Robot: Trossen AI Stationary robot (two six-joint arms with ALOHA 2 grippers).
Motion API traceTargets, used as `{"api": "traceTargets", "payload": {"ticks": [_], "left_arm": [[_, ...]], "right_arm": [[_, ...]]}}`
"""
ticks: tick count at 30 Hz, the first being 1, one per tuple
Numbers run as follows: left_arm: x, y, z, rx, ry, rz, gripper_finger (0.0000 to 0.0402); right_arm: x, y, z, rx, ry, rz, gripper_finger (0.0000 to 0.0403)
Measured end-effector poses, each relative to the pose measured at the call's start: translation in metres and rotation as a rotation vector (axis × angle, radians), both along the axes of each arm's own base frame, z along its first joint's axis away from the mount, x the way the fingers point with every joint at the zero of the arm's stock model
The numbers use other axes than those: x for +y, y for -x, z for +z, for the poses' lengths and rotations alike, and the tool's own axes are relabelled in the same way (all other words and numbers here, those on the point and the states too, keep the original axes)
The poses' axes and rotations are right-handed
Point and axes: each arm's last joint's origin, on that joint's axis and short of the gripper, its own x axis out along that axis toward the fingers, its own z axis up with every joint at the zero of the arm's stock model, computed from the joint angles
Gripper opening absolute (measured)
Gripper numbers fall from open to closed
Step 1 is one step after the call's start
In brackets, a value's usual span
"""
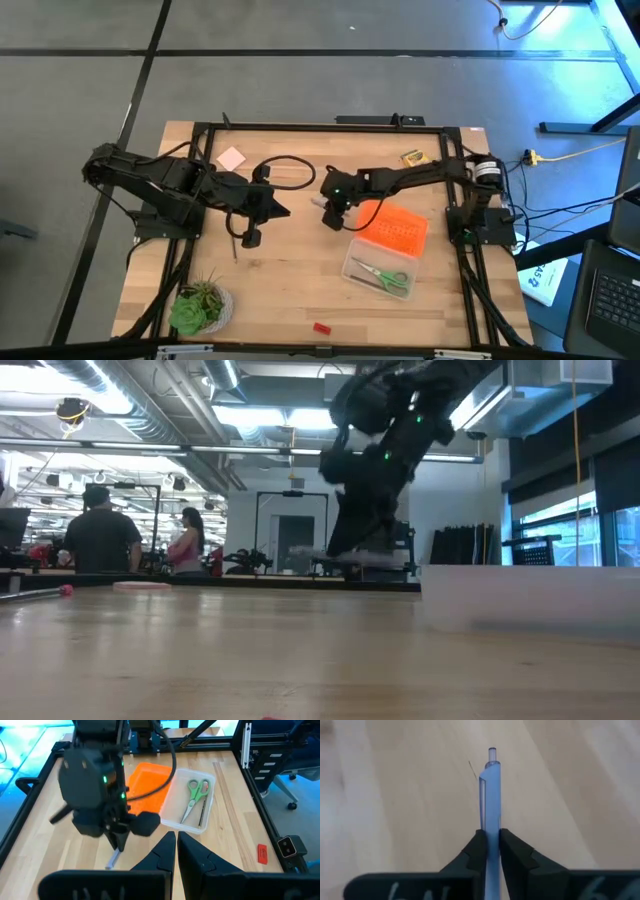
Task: Pack school essentials
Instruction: Put the gray pen into the orange supply box
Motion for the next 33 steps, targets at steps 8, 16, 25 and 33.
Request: {"api": "traceTargets", "payload": {"ticks": [8,16,25,33], "left_arm": [[0.0,0.0,0.0,0.001,-0.001,-0.001,0.0014],[0.0,0.0,0.0,0.001,-0.001,-0.001,0.0014],[0.0,0.0,0.0,0.001,-0.002,-0.001,0.0014],[0.0,0.0,0.0,0.001,-0.021,-0.014,0.0014]], "right_arm": [[0.023,0.026,0.052,-0.03,0.053,0.022,0.0045],[0.078,0.07,0.089,0.029,-0.046,-0.054,0.0045],[0.155,0.101,0.086,0.113,-0.21,-0.098,0.0045],[0.192,0.113,0.065,0.185,-0.142,-0.144,0.0045]]}}
